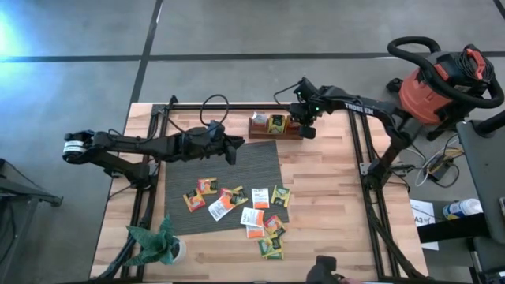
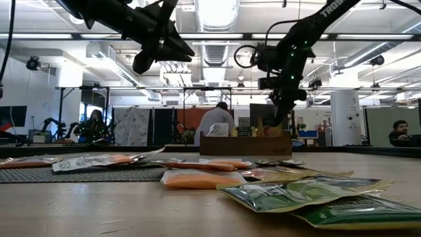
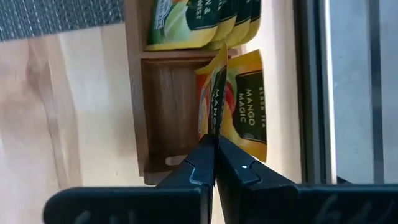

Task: Pick & Place Tea
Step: Put the orange tea bag into the right section of the wooden organizer

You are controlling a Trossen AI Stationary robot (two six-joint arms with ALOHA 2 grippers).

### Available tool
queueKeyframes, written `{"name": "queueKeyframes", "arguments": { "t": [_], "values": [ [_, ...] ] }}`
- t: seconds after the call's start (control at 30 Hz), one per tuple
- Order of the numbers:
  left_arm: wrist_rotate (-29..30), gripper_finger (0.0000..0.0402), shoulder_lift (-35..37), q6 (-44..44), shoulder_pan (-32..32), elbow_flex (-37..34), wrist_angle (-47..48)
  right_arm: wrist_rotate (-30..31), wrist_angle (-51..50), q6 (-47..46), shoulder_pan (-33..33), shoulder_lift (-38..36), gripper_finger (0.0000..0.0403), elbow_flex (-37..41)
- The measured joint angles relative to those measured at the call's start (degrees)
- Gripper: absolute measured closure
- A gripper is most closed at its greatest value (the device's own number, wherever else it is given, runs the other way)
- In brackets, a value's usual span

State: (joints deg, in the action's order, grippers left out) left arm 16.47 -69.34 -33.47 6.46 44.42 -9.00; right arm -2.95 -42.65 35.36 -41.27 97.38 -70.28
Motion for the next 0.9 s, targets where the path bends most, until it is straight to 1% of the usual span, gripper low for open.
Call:
{"name": "queueKeyframes", "arguments": {
  "t": [0.47,0.67,0.8,0.9],
  "values": [
    [0.1,0.0333,0.0,0.0,0.5,0.0,0.0,0.0,0.2,3.0,0.0,1.1,0.039,0.0],
    [0.2,0.0333,0.0,0.0,0.5,-0.1,0.0,0.2,0.2,3.3,0.2,1.1,0.0351,0.0],
    [0.2,0.0333,0.0,0.0,0.5,-0.1,0.0,3.7,0.2,2.9,0.1,1.0,0.0319,0.0],
    [0.2,0.0333,0.0,0.0,0.5,-0.1,0.0,4.7,0.0,1.6,0.1,0.0,0.0305,-0.2]
  ]
}}
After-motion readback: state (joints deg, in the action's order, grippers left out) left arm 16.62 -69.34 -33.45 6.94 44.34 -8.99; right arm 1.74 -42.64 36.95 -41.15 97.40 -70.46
